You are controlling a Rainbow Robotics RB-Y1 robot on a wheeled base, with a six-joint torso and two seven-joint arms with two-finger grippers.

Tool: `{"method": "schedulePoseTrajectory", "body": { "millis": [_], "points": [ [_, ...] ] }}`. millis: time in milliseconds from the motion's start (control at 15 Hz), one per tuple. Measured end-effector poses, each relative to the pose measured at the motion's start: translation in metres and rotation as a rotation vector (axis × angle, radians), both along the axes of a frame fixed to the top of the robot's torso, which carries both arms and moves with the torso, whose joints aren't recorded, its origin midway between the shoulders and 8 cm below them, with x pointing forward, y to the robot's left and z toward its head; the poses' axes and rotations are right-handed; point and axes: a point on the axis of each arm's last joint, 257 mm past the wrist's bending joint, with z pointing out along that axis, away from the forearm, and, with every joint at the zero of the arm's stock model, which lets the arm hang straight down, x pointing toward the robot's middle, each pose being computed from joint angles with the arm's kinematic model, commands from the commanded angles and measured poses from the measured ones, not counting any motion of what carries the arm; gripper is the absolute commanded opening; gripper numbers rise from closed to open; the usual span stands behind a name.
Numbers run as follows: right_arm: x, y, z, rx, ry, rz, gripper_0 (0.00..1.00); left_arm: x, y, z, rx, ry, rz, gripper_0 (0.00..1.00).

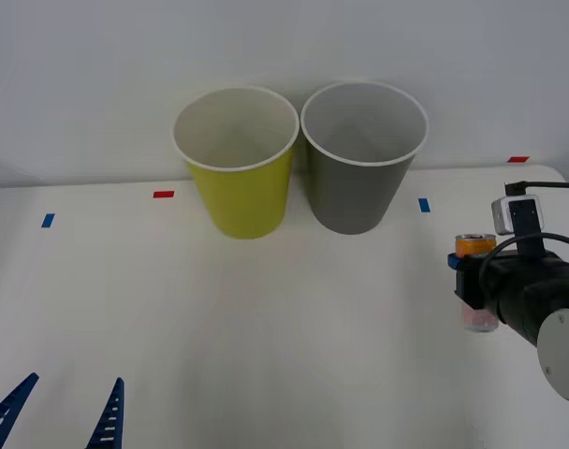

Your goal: Put cans in the gray bin and PET bottles in the light green bin.

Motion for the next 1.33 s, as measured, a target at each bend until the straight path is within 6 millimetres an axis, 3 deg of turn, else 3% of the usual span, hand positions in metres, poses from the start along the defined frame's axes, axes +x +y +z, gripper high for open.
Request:
{"method": "schedulePoseTrajectory", "body": {
  "millis": [400,667,867,1067,1333],
  "points": [
    [0.016,0.013,0.07,-0.029,-0.228,0.017,0.0,0.0,0.0,0.0,0.0,0.0,0.0,1.0],
    [0.026,0.031,0.132,-0.04,-0.374,0.008,0.0,0.0,0.0,0.0,0.0,0.0,0.0,1.0],
    [0.029,0.043,0.158,-0.02,-0.449,-0.006,0.0,0.0,0.0,0.0,0.0,0.0,0.0,1.0],
    [0.038,0.064,0.193,0.006,-0.526,0.032,0.0,0.0,0.0,0.0,0.0,0.0,0.0,1.0],
    [0.071,0.102,0.233,0.043,-0.618,0.11,0.0,0.0,0.0,0.0,0.0,0.0,0.0,1.0]
  ]
}}
